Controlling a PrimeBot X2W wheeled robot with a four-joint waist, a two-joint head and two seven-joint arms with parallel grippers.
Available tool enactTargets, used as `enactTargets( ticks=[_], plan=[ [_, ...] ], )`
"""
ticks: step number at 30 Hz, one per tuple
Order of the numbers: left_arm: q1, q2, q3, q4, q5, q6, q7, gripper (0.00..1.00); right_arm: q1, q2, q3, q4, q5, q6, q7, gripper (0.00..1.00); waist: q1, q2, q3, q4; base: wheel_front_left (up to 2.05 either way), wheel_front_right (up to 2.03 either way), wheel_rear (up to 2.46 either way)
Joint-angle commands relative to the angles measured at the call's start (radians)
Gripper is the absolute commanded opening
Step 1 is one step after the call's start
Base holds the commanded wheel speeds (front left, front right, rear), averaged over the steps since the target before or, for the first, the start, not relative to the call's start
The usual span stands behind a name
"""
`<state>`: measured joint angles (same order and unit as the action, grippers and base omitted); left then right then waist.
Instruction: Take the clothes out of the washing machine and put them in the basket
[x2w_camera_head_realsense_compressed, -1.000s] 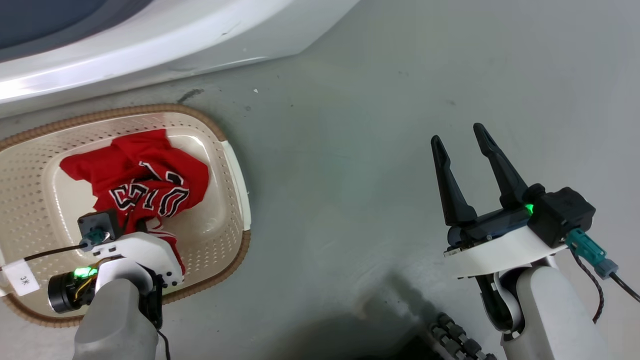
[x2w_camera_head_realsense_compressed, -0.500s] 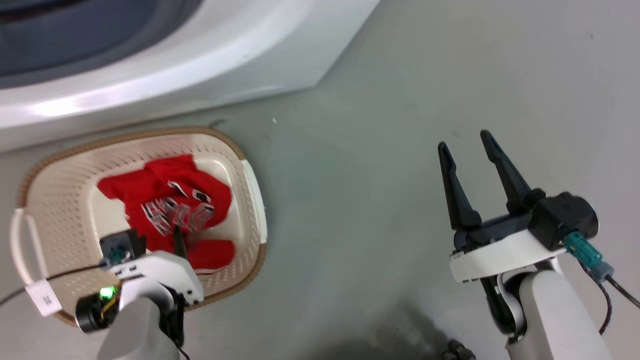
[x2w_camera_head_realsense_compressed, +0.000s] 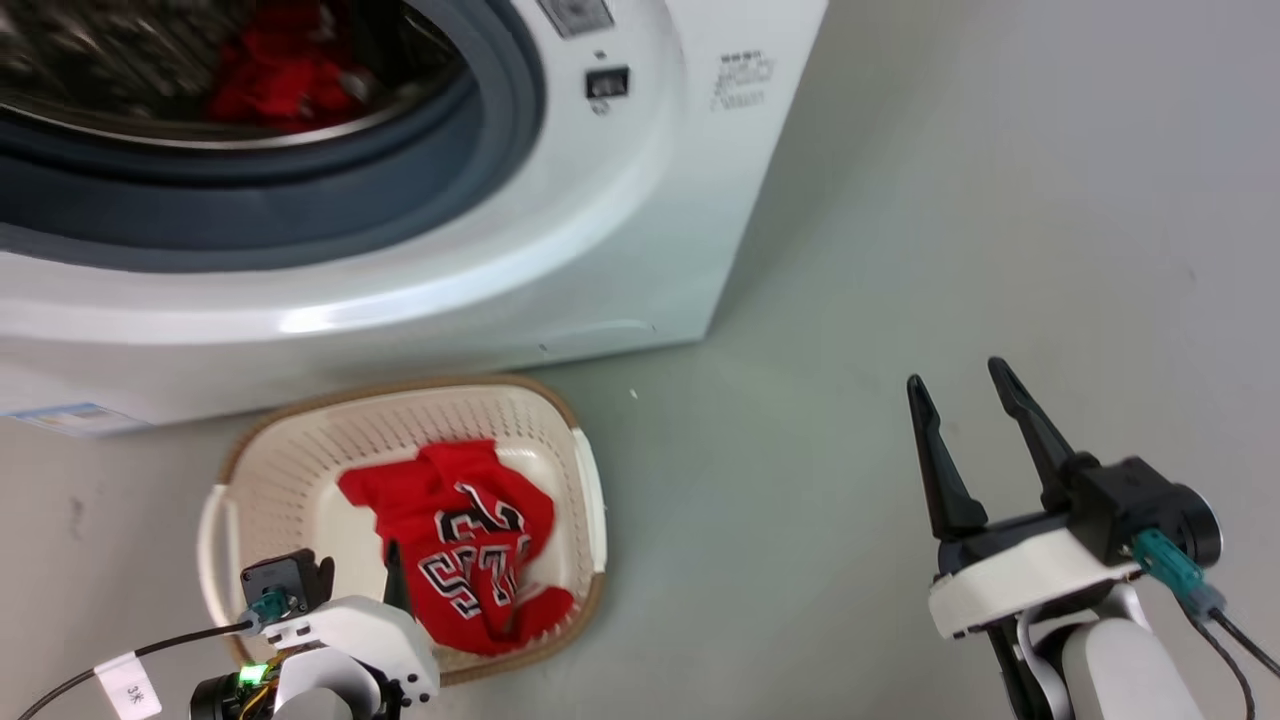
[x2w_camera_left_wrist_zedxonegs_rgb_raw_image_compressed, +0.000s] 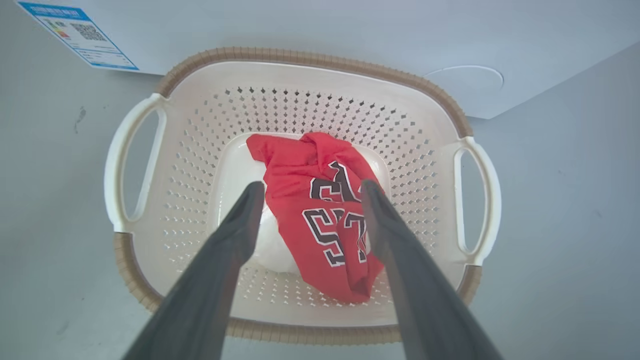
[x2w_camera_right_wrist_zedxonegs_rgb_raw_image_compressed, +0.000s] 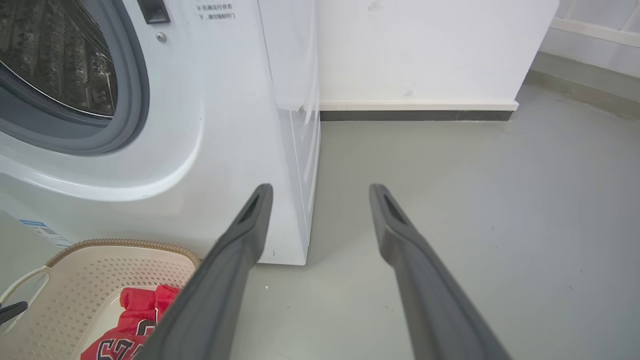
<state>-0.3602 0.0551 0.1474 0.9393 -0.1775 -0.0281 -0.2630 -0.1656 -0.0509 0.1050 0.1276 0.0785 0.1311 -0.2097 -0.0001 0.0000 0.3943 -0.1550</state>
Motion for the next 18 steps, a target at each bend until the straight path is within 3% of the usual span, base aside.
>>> enactTargets(
  ticks=[1, 7, 18],
  plan=[
    [0.019, -0.003, -0.006, -0.021, 0.007, -0.004, -0.003, 1.00, 0.018, 0.001, -0.006, -0.012, -0.006, -0.001, 0.005, 1.00, 0.0001, 0.0000, -0.072, 0.045, 0.00, 0.00, 0.00],
    [0.073, -0.005, -0.067, -0.133, -0.038, -0.006, -0.003, 1.00, 0.069, 0.001, -0.037, -0.036, -0.018, -0.001, 0.027, 1.00, 0.0001, 0.0000, -0.153, 0.083, 0.00, 0.00, 0.00],
    [0.138, -0.005, -0.200, -0.428, -0.040, 0.055, -0.003, 1.00, 0.132, 0.002, -0.077, -0.088, -0.012, -0.001, 0.060, 1.00, 0.0001, 0.0000, -0.243, 0.133, 0.00, 0.00, 0.00]
  ],
)
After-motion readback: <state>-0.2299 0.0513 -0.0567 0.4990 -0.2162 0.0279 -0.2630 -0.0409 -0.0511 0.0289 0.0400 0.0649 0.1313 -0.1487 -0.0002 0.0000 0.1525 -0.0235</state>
